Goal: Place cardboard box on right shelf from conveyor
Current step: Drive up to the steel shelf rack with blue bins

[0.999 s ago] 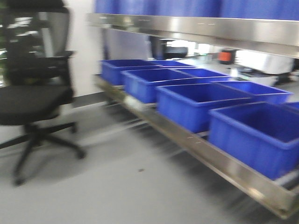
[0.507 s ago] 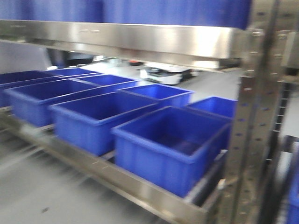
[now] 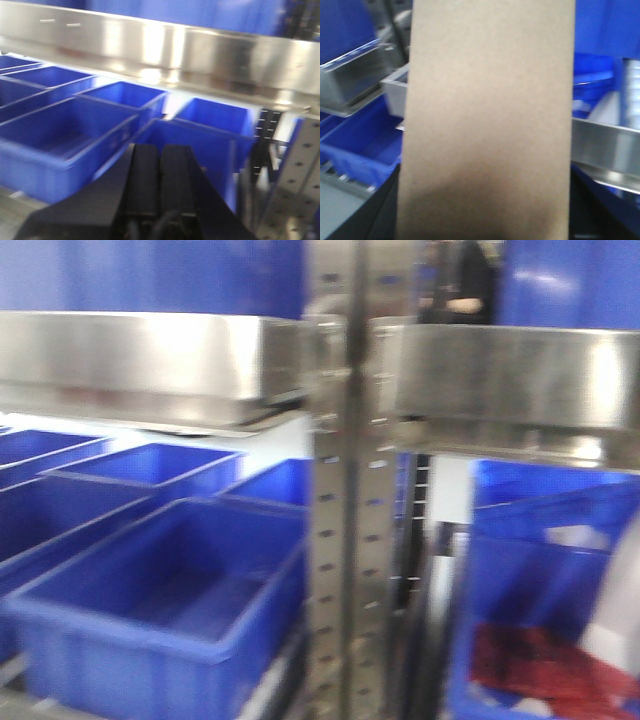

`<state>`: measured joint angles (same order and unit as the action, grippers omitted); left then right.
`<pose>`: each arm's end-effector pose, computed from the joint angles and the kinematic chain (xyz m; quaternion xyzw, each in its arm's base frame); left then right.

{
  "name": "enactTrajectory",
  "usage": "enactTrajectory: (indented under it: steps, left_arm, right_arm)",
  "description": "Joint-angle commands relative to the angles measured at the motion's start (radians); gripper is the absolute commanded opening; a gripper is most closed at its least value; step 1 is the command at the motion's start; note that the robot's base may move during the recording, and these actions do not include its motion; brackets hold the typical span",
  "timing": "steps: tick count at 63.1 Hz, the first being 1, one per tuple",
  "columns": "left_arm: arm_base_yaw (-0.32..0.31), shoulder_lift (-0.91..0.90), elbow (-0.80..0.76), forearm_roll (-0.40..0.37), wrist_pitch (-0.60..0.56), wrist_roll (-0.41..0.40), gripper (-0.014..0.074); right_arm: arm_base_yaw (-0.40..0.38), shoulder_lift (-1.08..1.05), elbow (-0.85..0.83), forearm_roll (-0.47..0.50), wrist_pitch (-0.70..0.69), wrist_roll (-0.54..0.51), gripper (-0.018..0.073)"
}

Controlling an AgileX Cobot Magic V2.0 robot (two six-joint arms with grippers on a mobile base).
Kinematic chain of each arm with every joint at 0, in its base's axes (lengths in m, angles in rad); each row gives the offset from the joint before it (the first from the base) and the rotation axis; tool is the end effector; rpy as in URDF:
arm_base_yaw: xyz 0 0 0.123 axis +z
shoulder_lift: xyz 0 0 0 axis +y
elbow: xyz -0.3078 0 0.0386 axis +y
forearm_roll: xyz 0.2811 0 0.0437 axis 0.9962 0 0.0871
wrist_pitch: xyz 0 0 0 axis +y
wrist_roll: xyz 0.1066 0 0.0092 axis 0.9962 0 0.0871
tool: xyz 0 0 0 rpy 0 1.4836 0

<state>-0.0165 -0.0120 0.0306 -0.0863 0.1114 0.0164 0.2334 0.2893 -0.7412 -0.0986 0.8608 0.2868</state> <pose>0.0805 -0.0024 0.1917 -0.0158 0.7218 -0.0332 0.6912 0.0515 0.0040 0.3763 0.0174 0.8101 0.1027 0.5770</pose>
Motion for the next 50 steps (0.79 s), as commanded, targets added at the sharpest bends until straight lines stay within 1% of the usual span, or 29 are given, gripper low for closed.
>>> enactTrajectory:
  steps: [1, 50]
  left_arm:
    - [-0.005, -0.014, -0.003, -0.005, -0.084, -0.005, -0.0119]
    - [-0.005, -0.012, -0.003, -0.005, -0.084, -0.005, -0.0119]
  right_arm:
    - [-0.002, 0.012, -0.031, -0.019, -0.090, -0.011, 0.0235]
    - [-0.002, 0.012, -0.031, -0.019, -0.090, -0.011, 0.0235]
